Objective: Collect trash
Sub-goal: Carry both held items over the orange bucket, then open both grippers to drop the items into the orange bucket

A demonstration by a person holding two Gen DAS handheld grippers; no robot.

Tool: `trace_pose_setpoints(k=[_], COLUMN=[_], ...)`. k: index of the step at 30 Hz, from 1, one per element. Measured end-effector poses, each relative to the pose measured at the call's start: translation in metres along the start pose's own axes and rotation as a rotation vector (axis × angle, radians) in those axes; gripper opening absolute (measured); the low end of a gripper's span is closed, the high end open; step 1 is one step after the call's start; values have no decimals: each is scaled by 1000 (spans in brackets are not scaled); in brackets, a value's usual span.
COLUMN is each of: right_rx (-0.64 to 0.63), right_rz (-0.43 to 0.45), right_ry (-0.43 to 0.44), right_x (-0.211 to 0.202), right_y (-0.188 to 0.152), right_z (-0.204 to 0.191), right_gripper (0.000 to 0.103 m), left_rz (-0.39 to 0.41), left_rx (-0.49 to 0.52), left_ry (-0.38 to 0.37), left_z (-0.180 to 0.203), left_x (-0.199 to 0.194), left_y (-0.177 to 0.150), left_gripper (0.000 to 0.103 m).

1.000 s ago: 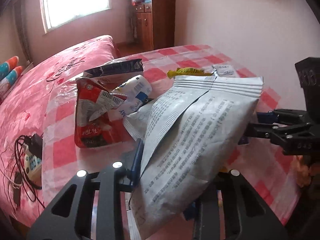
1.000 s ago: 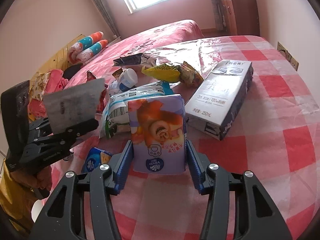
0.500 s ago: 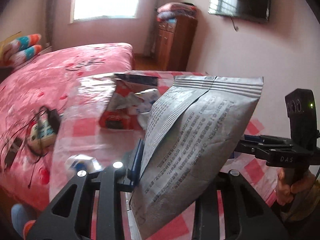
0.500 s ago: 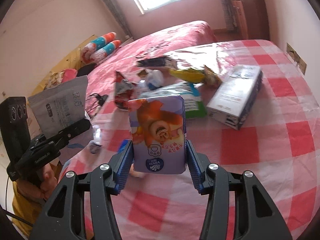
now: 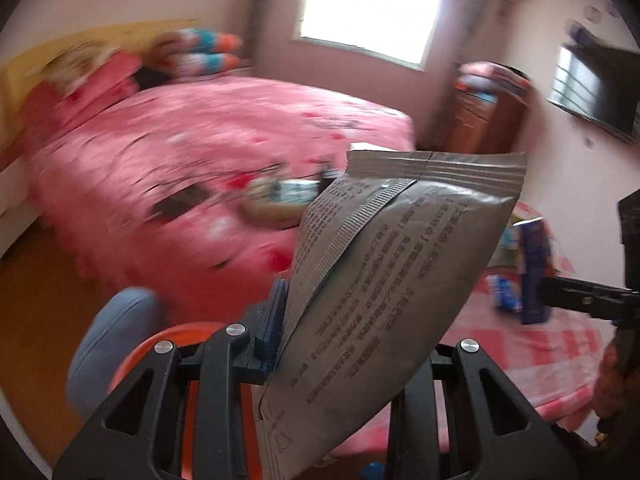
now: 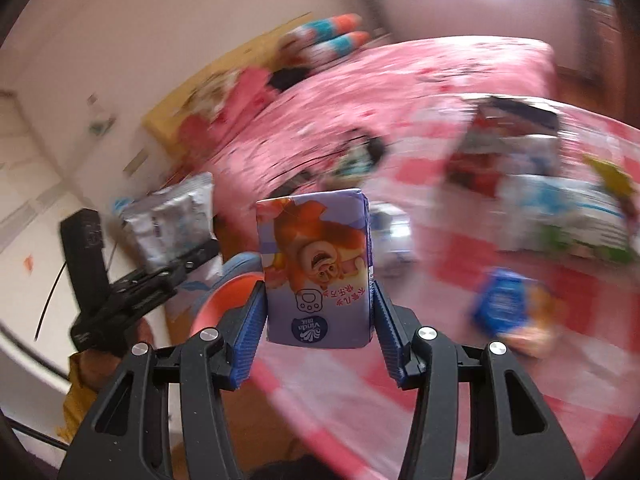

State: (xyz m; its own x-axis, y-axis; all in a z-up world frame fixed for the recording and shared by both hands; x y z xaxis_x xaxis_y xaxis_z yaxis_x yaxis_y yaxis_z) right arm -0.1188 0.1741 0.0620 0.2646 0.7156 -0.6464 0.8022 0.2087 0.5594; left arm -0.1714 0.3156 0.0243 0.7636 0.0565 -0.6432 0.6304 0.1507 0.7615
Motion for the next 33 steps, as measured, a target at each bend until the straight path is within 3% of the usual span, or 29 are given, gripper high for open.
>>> trace_pose_setpoints(k=[5,10,12,14,16,18,23,27,33], right_rx=[-102,-183,-199,-215,-207,-183,-163,-178,-206], right_rz=[-103,-203,-230,-253,-252,-232,-106,26,176], right_ry=[56,62,62,37,20,10,-46,-93,-40], right_x=[60,117,134,150,155,153,126,100,66], right_y=[-8,-26,-33,-41,-43,-43,-26,-16,-17], right_z=[-55,-92,-101,-101,-97,-92,-71,-52,-38], right_gripper=[53,53,56,66,71,81,86,90,96], left_rz=[-56,-112,-127,-128,-122,-120,-43,87,161], left_rx=[-105,-188,-196,-205,-211,-214,-246,-230,-218], left_ry=[80,105,139,164,194,214,219,207,154], left_z=[-57,-90,-99,-108,-117,-122,-127,-122,-105], left_x=[-1,14,19,19,21,20,12,2,-1], left_y=[-41,-74,-82,-89,-93,-94,-91,-80,-67], left_gripper=[33,34,46,72,76,81,87,90,90])
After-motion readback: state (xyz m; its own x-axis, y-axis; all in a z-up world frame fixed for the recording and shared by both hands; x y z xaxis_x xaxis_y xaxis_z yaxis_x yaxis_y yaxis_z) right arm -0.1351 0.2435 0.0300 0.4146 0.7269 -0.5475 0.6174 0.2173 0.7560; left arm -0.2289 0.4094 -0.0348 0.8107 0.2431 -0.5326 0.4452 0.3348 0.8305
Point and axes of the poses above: each gripper's, at about its wrist camera, not at the fingertips, and x roughly the way its jaws point, z to its right, y to its top, the point moved 6 cm from there along x, roughly the way its jaws point, and after that the axes turned 8 degrees about x, right-handed, at the moved point
